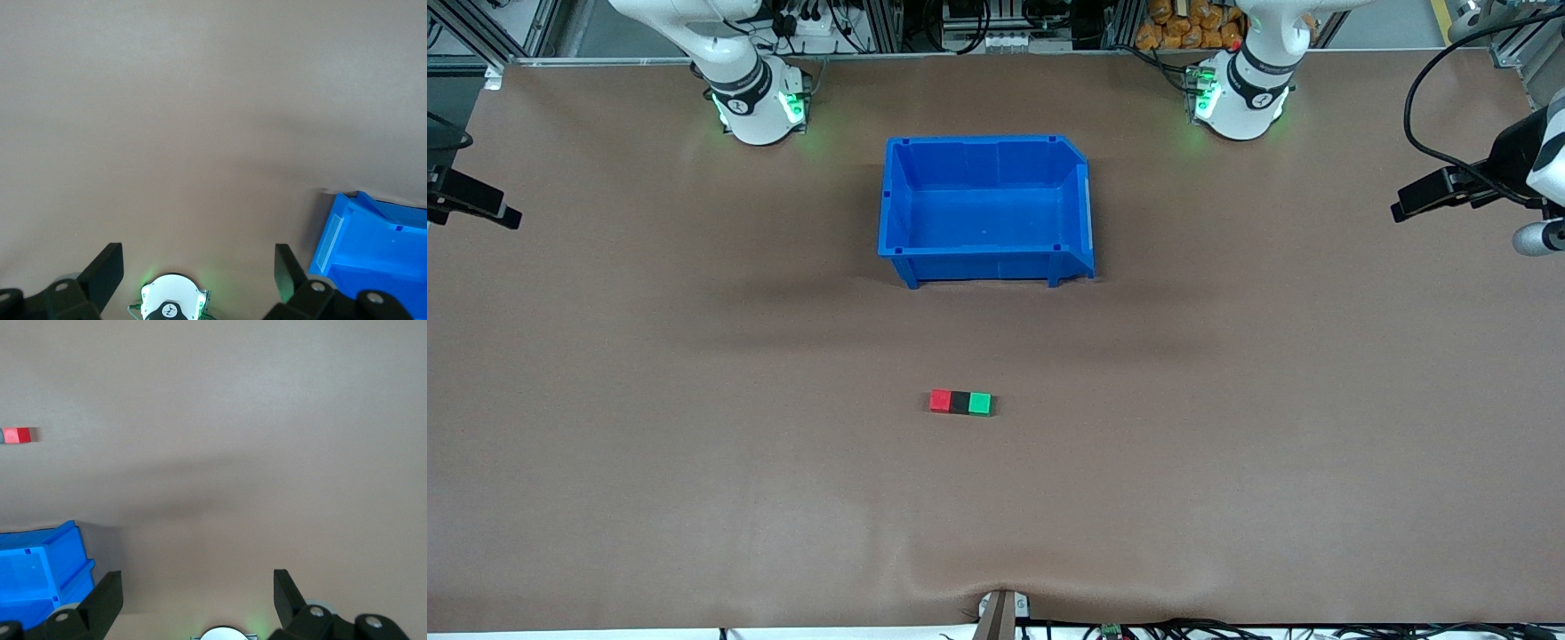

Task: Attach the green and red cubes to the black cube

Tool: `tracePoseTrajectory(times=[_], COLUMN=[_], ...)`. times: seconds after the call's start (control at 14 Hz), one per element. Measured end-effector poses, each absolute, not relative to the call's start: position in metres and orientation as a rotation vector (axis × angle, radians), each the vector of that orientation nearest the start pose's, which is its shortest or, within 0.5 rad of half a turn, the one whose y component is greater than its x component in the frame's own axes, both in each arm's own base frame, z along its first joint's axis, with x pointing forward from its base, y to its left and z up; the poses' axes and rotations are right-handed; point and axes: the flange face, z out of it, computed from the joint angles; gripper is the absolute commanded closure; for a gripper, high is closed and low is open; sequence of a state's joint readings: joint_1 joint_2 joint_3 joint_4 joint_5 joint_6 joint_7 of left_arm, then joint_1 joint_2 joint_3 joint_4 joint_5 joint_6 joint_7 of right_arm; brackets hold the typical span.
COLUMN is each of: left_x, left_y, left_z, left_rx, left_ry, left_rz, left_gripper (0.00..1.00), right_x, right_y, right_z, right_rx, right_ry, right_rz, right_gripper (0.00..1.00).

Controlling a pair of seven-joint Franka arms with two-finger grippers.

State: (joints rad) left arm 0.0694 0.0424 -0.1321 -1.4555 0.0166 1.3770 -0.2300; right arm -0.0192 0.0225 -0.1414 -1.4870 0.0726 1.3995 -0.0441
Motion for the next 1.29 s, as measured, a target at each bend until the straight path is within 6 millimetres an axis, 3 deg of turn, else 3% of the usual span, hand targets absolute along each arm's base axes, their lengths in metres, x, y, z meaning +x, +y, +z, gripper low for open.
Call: tracePoseTrajectory(times=[0.29, 0.86, 1.29], left_x=[0.547, 0.546, 0.551], left_y=[-0.018, -0.02, -0.021], left_z=[0.644, 0.652, 0.656], left_rx=[-3.09, -3.051, -3.068], left_ry=[-0.296, -0.275, -0.154], left_rz=[0.156, 0.103, 0.039], left_gripper=[0.0, 0.0, 0.0], right_x=[0.537, 0.535, 0.529], right_y=[-0.077, -0.077, -0.077], right_z=[0.637, 0.637, 0.645], right_rx=[-3.051, -3.053, -3.052], right_ry=[0.164, 0.164, 0.163], right_rz=[0.174, 0.189, 0.23], right_gripper=[0.0, 0.0, 0.0])
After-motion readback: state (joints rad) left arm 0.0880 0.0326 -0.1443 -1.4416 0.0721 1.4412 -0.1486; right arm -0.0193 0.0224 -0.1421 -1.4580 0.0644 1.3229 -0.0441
